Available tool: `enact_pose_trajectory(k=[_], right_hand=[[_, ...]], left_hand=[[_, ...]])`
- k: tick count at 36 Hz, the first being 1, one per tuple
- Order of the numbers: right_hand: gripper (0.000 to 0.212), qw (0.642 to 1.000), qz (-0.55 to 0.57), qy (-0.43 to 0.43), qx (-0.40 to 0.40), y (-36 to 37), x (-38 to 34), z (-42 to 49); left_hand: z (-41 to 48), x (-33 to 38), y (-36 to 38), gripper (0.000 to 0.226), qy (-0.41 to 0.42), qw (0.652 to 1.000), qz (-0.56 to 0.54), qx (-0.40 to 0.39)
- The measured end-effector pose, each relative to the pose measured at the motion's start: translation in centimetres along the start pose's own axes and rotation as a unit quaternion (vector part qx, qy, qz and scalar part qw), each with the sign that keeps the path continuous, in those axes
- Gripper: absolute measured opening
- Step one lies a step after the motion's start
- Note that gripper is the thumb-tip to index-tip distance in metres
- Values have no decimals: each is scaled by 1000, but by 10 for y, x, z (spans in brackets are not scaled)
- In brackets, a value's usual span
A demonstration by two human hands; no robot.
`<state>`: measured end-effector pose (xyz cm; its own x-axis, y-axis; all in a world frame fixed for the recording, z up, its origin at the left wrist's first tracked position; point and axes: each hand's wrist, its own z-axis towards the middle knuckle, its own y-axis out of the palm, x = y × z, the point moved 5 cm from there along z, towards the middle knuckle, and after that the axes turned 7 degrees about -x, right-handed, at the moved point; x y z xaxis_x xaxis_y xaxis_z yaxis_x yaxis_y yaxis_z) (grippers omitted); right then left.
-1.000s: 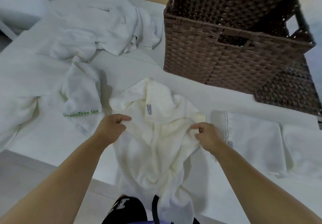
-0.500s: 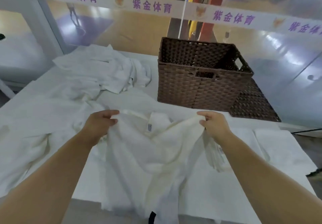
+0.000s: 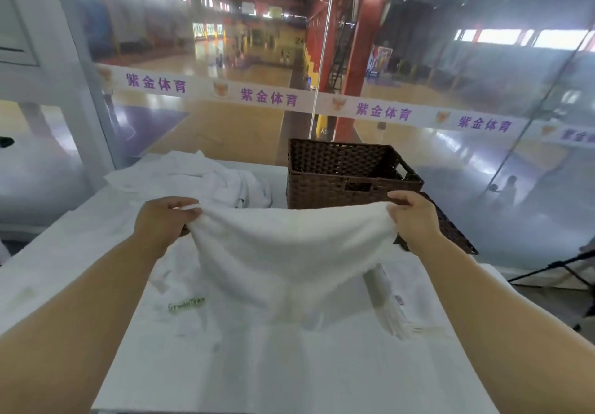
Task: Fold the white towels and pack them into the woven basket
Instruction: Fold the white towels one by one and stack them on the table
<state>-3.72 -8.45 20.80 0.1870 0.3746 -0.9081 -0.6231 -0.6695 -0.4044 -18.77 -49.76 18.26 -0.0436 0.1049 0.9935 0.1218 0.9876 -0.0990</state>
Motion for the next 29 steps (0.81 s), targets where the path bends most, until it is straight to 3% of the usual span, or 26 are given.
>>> enact_pose_trajectory(k=[6,9,12,19,24,29], right_hand=[[20,996,79,26,34,-6,-11,-6],[8,990,127,64,-5,-4,-13,-10],[38,980,167,85,-60,-2,-16,-13],[41,996,89,20,-14,-12,-28,-11],[39,998,50,-19,33,-20,-40,-7],[42,998,42,-20,48,-26,-44,-5]], left_hand=[[-7,8,-18,26,1,1000,-18,21],[-10,9,-21,31,1,999,-39,26],[-12,9,-22,33,-7,998,-61,34],[-15,16,-29,13,30,995,-51,85],[-19,27,-27,20,35,992,-31,118],[-17,31,-25,24,29,994,-42,101]])
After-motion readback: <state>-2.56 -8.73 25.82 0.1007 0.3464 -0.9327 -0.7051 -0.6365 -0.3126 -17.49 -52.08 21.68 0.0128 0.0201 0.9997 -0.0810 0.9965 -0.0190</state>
